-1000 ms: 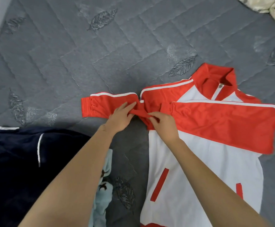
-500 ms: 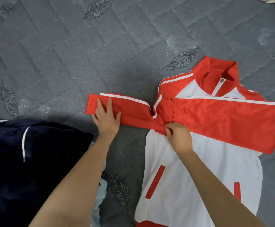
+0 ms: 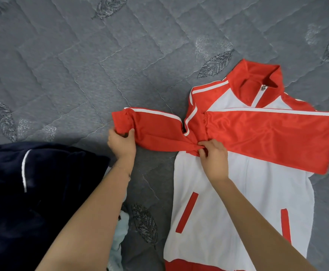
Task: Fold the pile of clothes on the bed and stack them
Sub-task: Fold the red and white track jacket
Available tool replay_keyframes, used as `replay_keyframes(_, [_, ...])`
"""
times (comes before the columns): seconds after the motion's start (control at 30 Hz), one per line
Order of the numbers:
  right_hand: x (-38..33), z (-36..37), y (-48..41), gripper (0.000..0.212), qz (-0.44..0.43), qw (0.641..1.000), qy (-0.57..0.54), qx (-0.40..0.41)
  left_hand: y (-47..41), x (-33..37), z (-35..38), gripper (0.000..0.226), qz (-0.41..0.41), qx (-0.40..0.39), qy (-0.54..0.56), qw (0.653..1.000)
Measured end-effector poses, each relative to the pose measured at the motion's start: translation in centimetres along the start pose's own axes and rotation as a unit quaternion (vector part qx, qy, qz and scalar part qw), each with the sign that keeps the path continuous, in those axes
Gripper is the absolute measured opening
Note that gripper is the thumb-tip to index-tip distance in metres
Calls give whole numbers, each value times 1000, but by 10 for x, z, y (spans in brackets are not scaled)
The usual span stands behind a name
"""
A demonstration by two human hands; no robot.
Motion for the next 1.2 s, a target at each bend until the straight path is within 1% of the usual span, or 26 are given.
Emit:
replay_keyframes(0.03, [-3,-1,1,23,-4,1000,-6,5,9,7,-1,19,32,2,54,998])
replay_keyframes(0.07, [-7,-1,3,28,-16,1000,-11,6,19,16,-1,10,70,-1,94,993])
replay_keyframes(0.1, [-13,-1,4,33,-32,999,-17,-1,30,25,0,5,108,-13,121,987])
replay_keyframes(0.2, [-34,1,6,49,-62,994,-68,-51,64,53,4,14,214,-48,142,965])
replay_keyframes(0.27, [-42,-4,6,54,-39,986,-150,-63,86,69,7,13,276,-63,123,951])
replay_keyframes(0.3, [-46,-9,6,52,-20,975,-211,-69,98,76,9,10,303,-73,116,943])
replay_keyframes(0.33, [-50,-14,6,49,0,957,-281,-77,110,82,12,8,332,-89,110,933])
replay_keyframes(0.4, [-53,-27,6,45,36,908,-408,-86,134,93,22,5,379,-135,94,911])
replay_keyframes(0.47, [-47,-41,4,44,100,868,-481,-70,161,101,34,14,416,-180,76,888])
replay_keyframes(0.53, [-33,-55,2,39,171,838,-517,-40,187,108,46,24,463,-180,32,867])
replay_keyframes(0.57, [-25,-63,1,35,187,833,-521,-23,200,111,52,28,486,-183,14,855])
replay_keyframes(0.63, [-4,-82,-2,39,197,833,-517,6,224,119,65,33,522,-218,-8,824])
replay_keyframes(0.67, [10,-91,-4,39,211,826,-522,29,234,122,70,33,539,-233,-14,809])
replay_keyframes(0.7, [24,-100,-5,36,234,810,-533,61,241,124,74,32,556,-232,-17,798])
replay_keyframes(0.73, [39,-110,-6,31,258,796,-540,93,246,126,77,29,569,-210,-22,795])
replay_keyframes(0.77, [54,-120,-7,29,273,788,-538,121,249,127,80,27,578,-173,-29,797])
replay_keyframes(0.8, [67,-132,-9,28,276,796,-520,141,251,128,82,27,575,-135,-39,806])
replay_keyframes(0.87, [87,-155,-11,27,256,826,-473,168,253,132,87,29,546,-90,-61,831])
replay_keyframes(0.9, [95,-167,-13,24,241,839,-453,179,255,136,92,31,537,-78,-76,837])
replay_keyframes(0.97, [114,-192,-16,17,214,856,-421,209,263,145,104,34,542,-65,-115,830])
replay_keyframes(1.03, [133,-216,-21,19,203,864,-394,239,272,155,118,36,546,-63,-156,821])
replay_keyframes(1.1, [155,-237,-25,12,203,854,-395,271,280,163,133,38,526,-70,-184,828])
replay_keyframes(1.2, [187,-260,-29,11,212,839,-396,307,287,162,155,45,467,-95,-226,849])
Point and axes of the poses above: each hand's wrist, its own y-axis away from the middle knuckle, its own z-axis out of the palm, x = y × z, the point moved 5 cm from there along -y, towards the middle knuckle, and after that the axes turned 13 degrees about -y, right-handed, at the moved point
